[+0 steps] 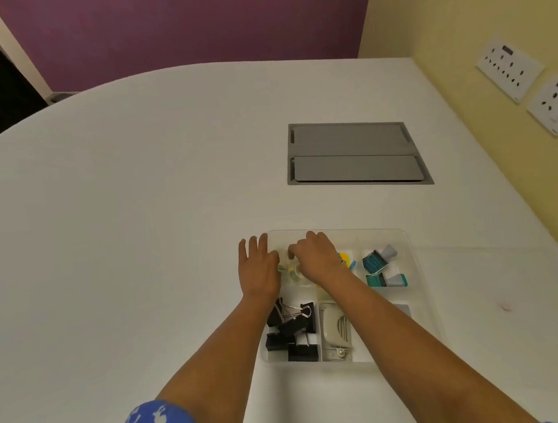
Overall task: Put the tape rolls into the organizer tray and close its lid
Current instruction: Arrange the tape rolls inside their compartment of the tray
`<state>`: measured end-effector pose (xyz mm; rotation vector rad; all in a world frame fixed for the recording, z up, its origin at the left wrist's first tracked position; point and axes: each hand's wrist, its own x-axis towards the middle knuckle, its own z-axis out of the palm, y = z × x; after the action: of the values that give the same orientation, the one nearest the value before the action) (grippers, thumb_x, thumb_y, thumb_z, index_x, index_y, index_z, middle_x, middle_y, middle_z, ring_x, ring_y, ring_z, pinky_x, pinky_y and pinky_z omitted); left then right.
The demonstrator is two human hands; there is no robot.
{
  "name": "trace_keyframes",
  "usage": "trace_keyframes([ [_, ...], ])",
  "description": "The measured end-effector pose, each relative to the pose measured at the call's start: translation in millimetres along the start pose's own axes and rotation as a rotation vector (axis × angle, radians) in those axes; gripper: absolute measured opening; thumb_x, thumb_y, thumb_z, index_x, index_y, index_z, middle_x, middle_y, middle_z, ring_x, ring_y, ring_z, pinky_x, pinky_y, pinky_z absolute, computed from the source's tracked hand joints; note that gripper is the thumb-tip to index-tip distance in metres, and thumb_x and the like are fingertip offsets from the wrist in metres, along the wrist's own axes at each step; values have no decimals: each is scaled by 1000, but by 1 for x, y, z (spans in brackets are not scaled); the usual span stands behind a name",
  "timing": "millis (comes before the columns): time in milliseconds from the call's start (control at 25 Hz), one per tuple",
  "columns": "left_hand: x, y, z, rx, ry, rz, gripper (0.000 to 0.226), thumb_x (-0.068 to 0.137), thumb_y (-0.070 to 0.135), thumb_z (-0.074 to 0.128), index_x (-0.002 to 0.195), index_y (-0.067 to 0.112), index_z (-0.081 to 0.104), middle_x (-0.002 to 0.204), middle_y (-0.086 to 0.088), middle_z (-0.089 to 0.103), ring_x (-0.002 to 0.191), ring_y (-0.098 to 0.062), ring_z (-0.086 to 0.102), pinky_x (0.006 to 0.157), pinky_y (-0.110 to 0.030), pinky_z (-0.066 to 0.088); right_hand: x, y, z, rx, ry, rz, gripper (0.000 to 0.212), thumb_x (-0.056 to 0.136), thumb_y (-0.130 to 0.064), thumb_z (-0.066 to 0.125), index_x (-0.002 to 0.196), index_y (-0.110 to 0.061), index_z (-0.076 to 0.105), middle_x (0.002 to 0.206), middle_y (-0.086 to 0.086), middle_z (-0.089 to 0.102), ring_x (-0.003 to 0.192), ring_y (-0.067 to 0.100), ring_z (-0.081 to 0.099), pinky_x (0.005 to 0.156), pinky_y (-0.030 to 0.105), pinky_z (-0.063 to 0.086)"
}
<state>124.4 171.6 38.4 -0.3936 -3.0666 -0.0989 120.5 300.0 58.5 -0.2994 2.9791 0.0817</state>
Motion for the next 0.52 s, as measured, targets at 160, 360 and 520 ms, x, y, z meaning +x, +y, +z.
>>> trace_keyframes([
  [160, 0, -1, 1, 54, -63, -40, 30, 95, 38, 50, 114, 22, 67, 159, -7, 21, 148, -27, 12, 120, -45, -4, 1, -1, 4, -14, 12, -7, 28, 91, -6, 52, 116, -15, 61, 116, 8, 68, 118, 27, 49, 100, 34, 34],
  [360, 5, 0, 4, 57, -138, -85, 47, 94, 52, 44, 120, 19, 65, 158, -7, 23, 148, -26, 10, 120, -46, -5, 2, 0, 9, -33, 18, -32, 28, 87, 0, 50, 111, -11, 61, 111, 11, 68, 113, 30, 51, 101, 35, 33],
  [520, 5, 2, 6, 36, -175, -113, 48, 89, 56, 49, 119, 23, 66, 159, -6, 22, 148, -25, 10, 120, -47, -3, 1, 2, 7, -46, 34, -49, 27, 88, -2, 50, 112, -11, 60, 111, 12, 68, 112, 31, 52, 100, 35, 33],
])
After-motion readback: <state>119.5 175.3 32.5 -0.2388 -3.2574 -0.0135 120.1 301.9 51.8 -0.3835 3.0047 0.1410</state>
